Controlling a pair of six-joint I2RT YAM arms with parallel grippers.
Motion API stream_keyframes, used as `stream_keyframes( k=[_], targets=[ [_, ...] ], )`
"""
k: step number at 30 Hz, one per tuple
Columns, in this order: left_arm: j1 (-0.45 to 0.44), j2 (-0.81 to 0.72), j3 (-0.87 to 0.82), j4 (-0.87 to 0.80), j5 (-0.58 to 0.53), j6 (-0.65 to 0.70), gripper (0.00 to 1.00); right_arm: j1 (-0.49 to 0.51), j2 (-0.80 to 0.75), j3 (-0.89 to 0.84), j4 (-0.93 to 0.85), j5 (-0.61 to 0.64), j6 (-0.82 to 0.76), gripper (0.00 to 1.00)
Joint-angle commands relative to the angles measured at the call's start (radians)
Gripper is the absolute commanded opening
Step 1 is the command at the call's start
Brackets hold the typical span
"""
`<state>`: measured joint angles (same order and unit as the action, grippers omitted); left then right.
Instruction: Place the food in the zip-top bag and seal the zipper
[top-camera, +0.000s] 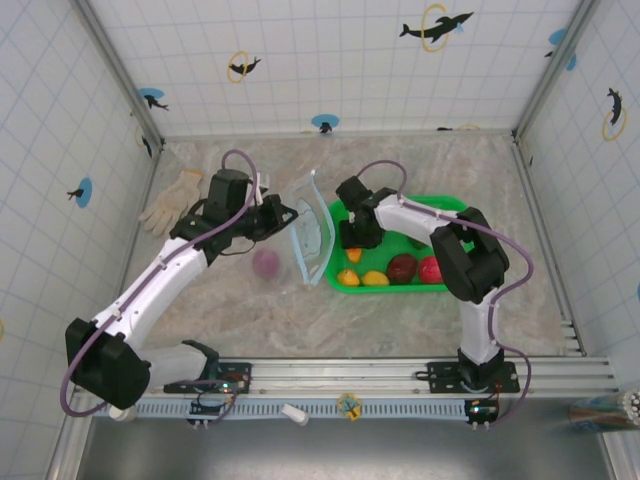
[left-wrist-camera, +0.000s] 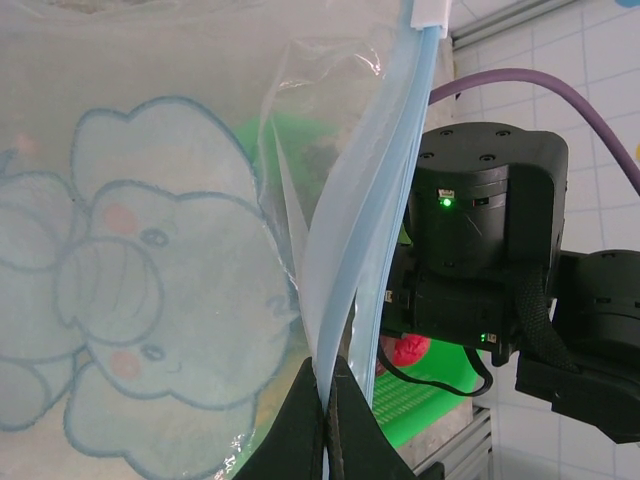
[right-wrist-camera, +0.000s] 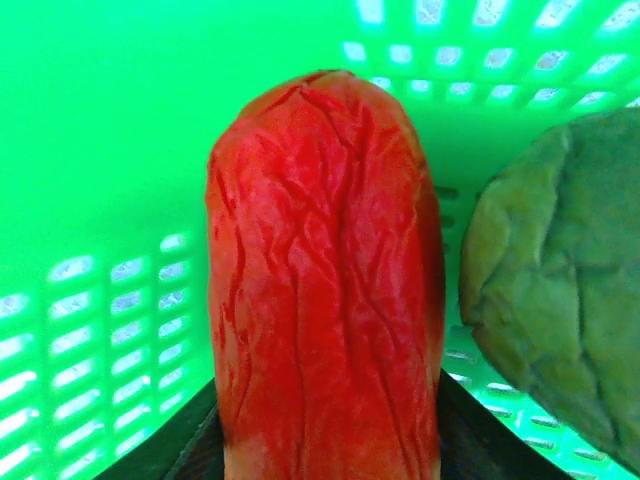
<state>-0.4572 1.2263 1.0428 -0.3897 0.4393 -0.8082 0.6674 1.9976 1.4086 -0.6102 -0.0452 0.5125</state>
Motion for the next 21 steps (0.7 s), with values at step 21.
stream_keyframes(
  k=[21],
  targets=[
    [0.009,0.024,0.008,0.132,0.132,-0.132,0.00,-0.090,-0.620,-0.091,0.201,-0.176,0.013,0.37]
  ],
)
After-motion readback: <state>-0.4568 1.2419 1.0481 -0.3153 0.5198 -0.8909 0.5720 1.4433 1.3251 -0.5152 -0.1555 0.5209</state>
